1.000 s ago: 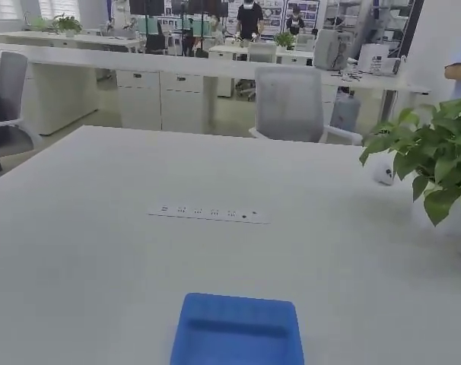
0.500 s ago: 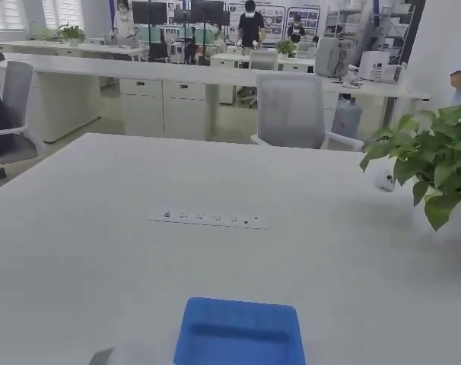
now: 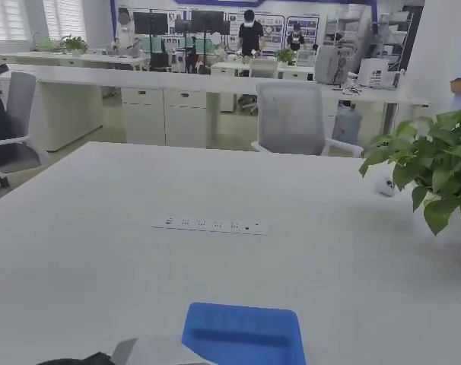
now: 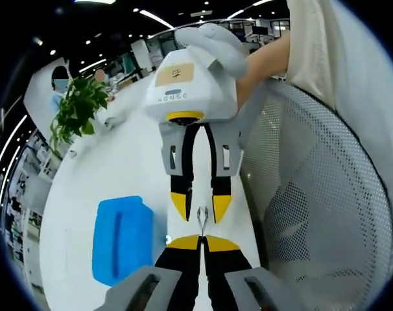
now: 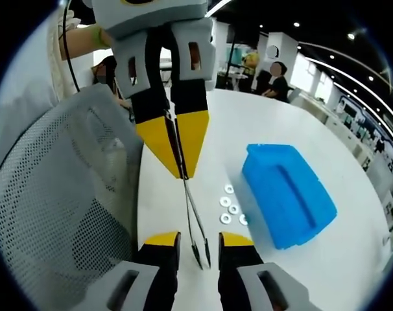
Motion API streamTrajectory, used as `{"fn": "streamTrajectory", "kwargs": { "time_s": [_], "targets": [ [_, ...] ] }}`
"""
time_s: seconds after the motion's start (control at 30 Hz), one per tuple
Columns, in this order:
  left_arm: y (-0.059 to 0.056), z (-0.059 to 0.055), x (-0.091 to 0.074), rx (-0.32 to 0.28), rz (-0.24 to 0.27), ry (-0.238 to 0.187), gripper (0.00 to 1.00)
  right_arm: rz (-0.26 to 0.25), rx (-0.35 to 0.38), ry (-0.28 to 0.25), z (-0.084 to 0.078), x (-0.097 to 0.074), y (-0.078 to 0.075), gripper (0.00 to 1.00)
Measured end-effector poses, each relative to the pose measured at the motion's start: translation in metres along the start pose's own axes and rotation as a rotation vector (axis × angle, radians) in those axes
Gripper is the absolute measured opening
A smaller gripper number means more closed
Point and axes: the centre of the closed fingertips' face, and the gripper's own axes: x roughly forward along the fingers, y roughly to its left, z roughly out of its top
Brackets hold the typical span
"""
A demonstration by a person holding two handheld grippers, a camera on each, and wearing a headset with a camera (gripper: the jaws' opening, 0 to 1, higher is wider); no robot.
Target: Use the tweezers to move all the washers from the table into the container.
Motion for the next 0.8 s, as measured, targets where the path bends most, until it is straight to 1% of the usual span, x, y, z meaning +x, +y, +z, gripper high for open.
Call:
{"fn": "streamTrajectory", "kwargs": {
  "time_s": [0.13,0.23,0.27,0.33,0.4,0.6,0.8],
  "targets": [
    [0.0,0.008,0.0,0.013,0.001,-0.012,0.0,0.013,0.003,0.006,-0.003,0.0,0.0,0.15],
    [0.0,0.014,0.001,0.01,-0.001,-0.033,0.0,0.03,-0.005,0.015,-0.007,0.0,0.002,0.07],
    [0.0,0.017,0.001,0.008,-0.004,-0.039,0.0,0.022,-0.004,0.015,-0.008,0.0,0.0,0.08],
    [0.0,0.019,0.002,0.019,-0.003,-0.041,0.0,0.028,0.002,0.014,-0.009,0.0,0.001,0.07],
    [0.0,0.02,0.002,0.026,-0.003,-0.039,0.0,0.028,0.008,0.011,-0.009,-0.001,0.001,0.07],
    [0.0,0.02,0.002,0.022,-0.01,-0.04,0.0,0.024,0.012,0.005,-0.009,-0.001,0.001,0.07],
    [-0.001,0.022,-0.002,0.03,-0.009,-0.033,0.0,0.028,0.009,-0.009,-0.003,0.001,0.003,0.07]
  ]
}}
